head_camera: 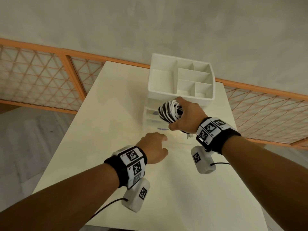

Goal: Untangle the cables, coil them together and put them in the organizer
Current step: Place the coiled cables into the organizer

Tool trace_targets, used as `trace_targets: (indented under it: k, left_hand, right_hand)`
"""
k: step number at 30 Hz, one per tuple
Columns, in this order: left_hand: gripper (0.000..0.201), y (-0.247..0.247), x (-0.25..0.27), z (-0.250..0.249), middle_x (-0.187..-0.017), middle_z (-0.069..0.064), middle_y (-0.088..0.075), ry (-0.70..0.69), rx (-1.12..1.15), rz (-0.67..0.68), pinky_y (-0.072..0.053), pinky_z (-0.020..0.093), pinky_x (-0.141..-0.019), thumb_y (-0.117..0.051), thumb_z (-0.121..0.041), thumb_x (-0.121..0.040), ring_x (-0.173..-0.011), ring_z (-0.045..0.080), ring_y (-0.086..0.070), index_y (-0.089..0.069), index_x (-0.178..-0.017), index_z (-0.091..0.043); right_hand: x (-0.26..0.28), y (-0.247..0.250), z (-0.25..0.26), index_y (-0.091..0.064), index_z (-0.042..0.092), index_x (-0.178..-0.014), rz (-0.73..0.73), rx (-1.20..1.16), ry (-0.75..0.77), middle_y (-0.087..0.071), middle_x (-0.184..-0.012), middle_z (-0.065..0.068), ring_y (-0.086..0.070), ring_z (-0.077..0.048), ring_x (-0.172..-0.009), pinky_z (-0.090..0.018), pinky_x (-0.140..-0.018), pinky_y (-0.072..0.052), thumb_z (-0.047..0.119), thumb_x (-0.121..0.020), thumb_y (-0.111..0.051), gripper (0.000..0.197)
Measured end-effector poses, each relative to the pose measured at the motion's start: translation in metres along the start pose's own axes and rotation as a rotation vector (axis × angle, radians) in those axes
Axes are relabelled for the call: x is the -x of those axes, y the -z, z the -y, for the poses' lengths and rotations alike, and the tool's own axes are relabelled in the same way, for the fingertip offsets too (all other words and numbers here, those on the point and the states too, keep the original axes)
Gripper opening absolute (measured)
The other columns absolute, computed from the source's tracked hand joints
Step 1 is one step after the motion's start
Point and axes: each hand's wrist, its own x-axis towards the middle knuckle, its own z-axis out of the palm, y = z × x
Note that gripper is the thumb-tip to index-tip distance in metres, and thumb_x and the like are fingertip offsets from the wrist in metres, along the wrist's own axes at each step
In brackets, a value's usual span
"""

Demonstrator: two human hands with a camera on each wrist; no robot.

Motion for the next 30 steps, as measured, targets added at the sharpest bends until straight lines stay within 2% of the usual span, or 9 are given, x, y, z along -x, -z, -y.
trace_targets:
  k: [3, 5, 8, 12, 15, 20, 24, 28, 30]
  left_hand:
    - [0.024, 0.015, 0.002, -0.004, -0.121, 0.002, -0.064, -0.023, 0.138, -0.263, -0.052, 0.038, -0.093, -0.062, -0.019, -0.090, -0.108, 0.025, -0.063, -0.065, -0.114, -0.016]
    - [0.028, 0.021, -0.001, -0.005, -0.124, 0.005, -0.057, -0.134, 0.144, -0.395, -0.051, 0.040, -0.092, -0.059, -0.008, -0.090, -0.107, 0.026, -0.060, -0.057, -0.117, -0.014]
    - [0.047, 0.020, -0.017, -0.003, -0.142, 0.003, -0.046, -0.280, 0.061, -0.301, -0.044, 0.036, -0.102, -0.052, 0.000, -0.091, -0.120, 0.025, -0.051, -0.051, -0.136, -0.015]
    - [0.032, 0.003, -0.044, 0.010, -0.147, 0.008, -0.047, -0.303, -0.062, -0.218, -0.044, 0.040, -0.103, -0.049, -0.007, -0.097, -0.123, 0.034, -0.053, -0.066, -0.125, -0.008]
    - [0.034, -0.007, -0.056, 0.018, -0.147, 0.006, -0.050, -0.313, -0.095, -0.227, -0.046, 0.039, -0.100, -0.051, -0.007, -0.096, -0.123, 0.033, -0.054, -0.068, -0.126, -0.012]
    - [0.040, -0.014, -0.071, 0.021, -0.141, -0.001, -0.052, -0.184, -0.197, -0.201, -0.054, 0.040, -0.085, -0.055, -0.019, -0.091, -0.115, 0.030, -0.058, -0.066, -0.126, -0.036]
    - [0.039, -0.016, -0.076, 0.013, -0.144, -0.003, -0.046, -0.106, -0.327, -0.211, -0.053, 0.038, -0.078, -0.052, -0.020, -0.097, -0.116, 0.027, -0.053, -0.059, -0.134, -0.030]
    - [0.040, -0.015, -0.076, 0.009, -0.135, -0.005, -0.049, -0.094, -0.298, -0.268, -0.048, 0.035, -0.071, -0.054, -0.018, -0.095, -0.110, 0.026, -0.056, -0.057, -0.133, -0.030]
    - [0.042, -0.012, -0.075, 0.005, -0.123, 0.004, -0.054, -0.029, -0.216, -0.288, -0.046, 0.035, -0.070, -0.059, -0.019, -0.092, -0.101, 0.029, -0.061, -0.053, -0.133, -0.029]
  right_hand:
    - [-0.016, -0.012, -0.002, -0.043, 0.031, -0.136, 0.147, 0.235, 0.004, -0.064, -0.117, -0.002, -0.062, -0.028, -0.104, -0.041, -0.088, -0.056, 0.041, -0.053, -0.088, 0.095]
    - [-0.024, -0.019, -0.003, -0.046, 0.028, -0.134, 0.256, 0.347, -0.022, -0.065, -0.117, -0.003, -0.062, -0.029, -0.103, -0.042, -0.088, -0.056, 0.039, -0.055, -0.088, 0.090]
    - [-0.029, -0.029, -0.002, -0.051, 0.026, -0.124, 0.356, 0.439, -0.029, -0.064, -0.104, 0.001, -0.064, -0.026, -0.091, -0.038, -0.081, -0.058, 0.037, -0.055, -0.086, 0.078]
    - [-0.035, -0.040, 0.002, -0.052, 0.021, -0.114, 0.395, 0.428, -0.006, -0.067, -0.102, -0.001, -0.064, -0.025, -0.090, -0.039, -0.081, -0.057, 0.037, -0.062, -0.082, 0.062]
    - [-0.035, -0.042, -0.004, -0.050, 0.019, -0.113, 0.402, 0.393, -0.021, -0.066, -0.098, -0.002, -0.064, -0.024, -0.089, -0.041, -0.083, -0.056, 0.046, -0.065, -0.081, 0.063]
    - [-0.030, -0.034, -0.010, -0.058, 0.023, -0.116, 0.388, 0.361, 0.012, -0.068, -0.106, 0.002, -0.064, -0.022, -0.096, -0.037, -0.087, -0.054, 0.053, -0.066, -0.082, 0.063]
    - [-0.014, -0.011, -0.004, -0.069, 0.021, -0.117, 0.273, 0.393, 0.083, -0.068, -0.110, -0.002, -0.062, -0.023, -0.106, -0.038, -0.091, -0.052, 0.047, -0.079, -0.075, 0.046]
    - [0.019, -0.012, -0.009, -0.071, 0.020, -0.103, 0.099, 0.364, 0.185, -0.065, -0.103, -0.004, -0.062, -0.027, -0.099, -0.037, -0.081, -0.052, 0.029, -0.086, -0.058, 0.023]
    - [0.042, -0.035, -0.022, -0.061, 0.018, -0.125, 0.119, 0.360, 0.189, -0.059, -0.129, -0.008, -0.057, -0.030, -0.116, -0.040, -0.094, -0.051, 0.029, -0.087, -0.058, 0.040]
